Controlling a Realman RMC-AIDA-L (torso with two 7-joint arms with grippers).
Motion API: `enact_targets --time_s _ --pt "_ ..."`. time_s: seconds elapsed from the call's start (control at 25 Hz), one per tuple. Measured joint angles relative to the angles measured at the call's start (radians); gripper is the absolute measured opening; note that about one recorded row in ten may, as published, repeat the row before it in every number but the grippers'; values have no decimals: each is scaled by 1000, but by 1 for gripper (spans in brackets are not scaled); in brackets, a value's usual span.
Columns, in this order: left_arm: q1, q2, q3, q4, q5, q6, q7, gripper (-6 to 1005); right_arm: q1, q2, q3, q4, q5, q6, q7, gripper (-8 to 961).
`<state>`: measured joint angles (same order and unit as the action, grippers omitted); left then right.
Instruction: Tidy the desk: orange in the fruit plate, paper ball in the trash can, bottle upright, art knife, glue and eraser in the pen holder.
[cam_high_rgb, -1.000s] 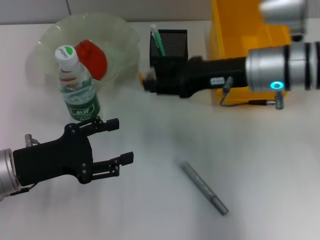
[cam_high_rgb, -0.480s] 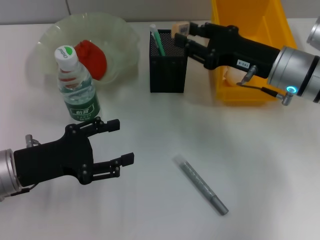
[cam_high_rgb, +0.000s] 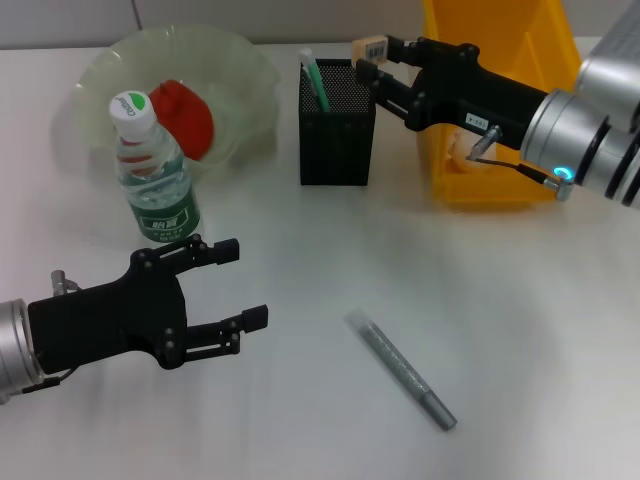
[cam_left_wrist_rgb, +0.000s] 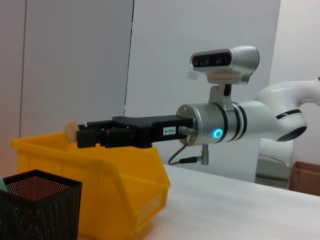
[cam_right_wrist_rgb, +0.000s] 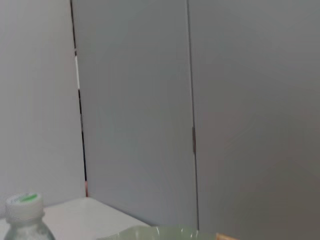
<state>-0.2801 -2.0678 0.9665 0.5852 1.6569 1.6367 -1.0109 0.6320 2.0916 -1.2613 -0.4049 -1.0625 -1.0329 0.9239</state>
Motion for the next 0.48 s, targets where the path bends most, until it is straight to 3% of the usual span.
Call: enact_targets --time_s 0.48 --pt "-7 0 0 1 0 -8 0 819 56 1 -2 43 2 48 -59 419"
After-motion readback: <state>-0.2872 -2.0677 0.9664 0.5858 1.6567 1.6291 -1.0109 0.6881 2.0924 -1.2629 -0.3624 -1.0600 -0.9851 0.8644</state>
